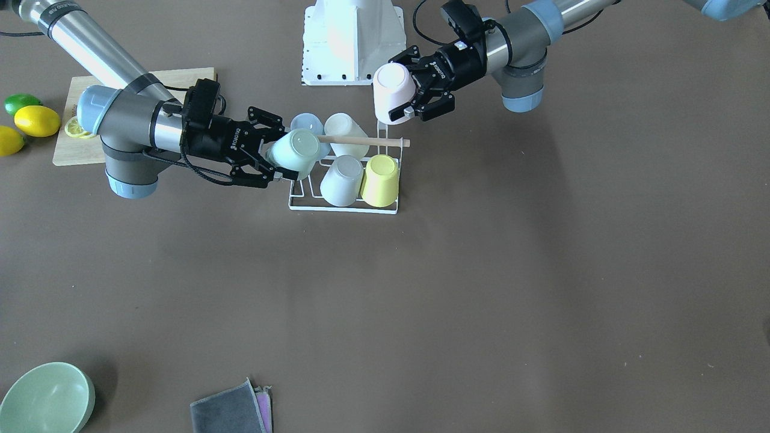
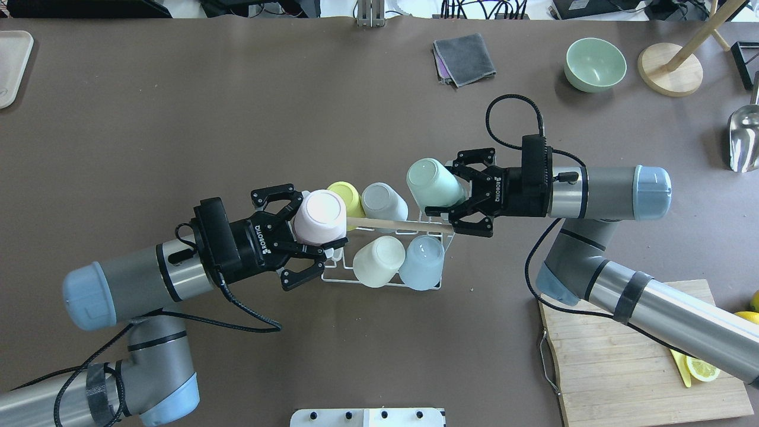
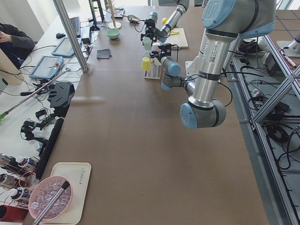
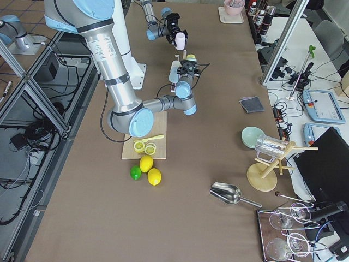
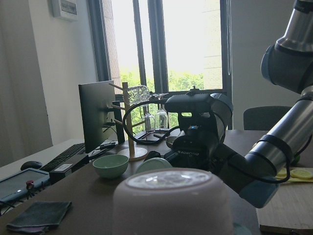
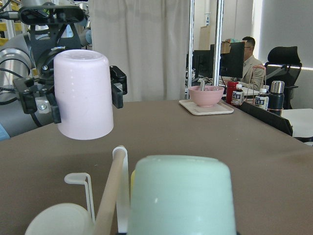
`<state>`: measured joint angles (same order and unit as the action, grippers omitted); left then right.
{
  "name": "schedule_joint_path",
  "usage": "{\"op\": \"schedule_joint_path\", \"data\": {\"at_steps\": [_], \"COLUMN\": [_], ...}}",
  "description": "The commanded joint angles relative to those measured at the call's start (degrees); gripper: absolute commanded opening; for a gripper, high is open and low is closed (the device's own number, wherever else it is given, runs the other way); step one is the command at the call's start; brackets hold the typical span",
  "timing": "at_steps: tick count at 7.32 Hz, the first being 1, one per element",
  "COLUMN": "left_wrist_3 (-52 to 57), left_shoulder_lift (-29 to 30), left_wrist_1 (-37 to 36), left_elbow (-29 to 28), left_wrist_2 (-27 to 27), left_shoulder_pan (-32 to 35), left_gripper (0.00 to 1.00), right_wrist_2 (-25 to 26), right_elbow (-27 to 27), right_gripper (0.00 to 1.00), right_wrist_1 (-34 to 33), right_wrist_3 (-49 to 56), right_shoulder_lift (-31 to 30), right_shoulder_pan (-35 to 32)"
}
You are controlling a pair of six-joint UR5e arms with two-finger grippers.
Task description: Place cup on cup holder
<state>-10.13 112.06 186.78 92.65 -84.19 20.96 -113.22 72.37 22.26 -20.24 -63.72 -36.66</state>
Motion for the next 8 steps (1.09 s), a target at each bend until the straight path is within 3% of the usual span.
{"op": "schedule_joint_path", "data": {"at_steps": [1,4,5,7,8], "left_wrist_3": [0.11,0.2,0.2,0.2,0.2], "left_shoulder_lift": [1.06,0.71,0.62,0.8,1.06], "left_wrist_1": [-0.19,-0.1,-0.01,-0.19,-0.36], "left_elbow": [-1.42,-1.95,-1.95,-2.74,-3.09], "left_wrist_2": [0.07,-0.01,0.07,0.07,0.07], "left_shoulder_pan": [-1.62,-1.72,-1.63,-1.72,-1.72], "left_gripper": [0.16,0.16,0.16,0.18,0.19], "right_wrist_2": [0.02,-0.85,-3.73,-17.48,-19.82], "right_elbow": [0.75,0.93,1.28,1.11,1.11], "right_gripper": [1.0,1.0,1.0,1.0,1.0], "right_wrist_1": [0.07,0.07,-0.02,-4.9,-5.46], "right_wrist_3": [-0.06,-0.24,-0.24,-0.15,-0.15], "right_shoulder_lift": [-0.87,-0.88,-2.18,-4.04,-7.44], "right_shoulder_pan": [-0.25,-1.47,-3.4,-12.77,-16.13]}}
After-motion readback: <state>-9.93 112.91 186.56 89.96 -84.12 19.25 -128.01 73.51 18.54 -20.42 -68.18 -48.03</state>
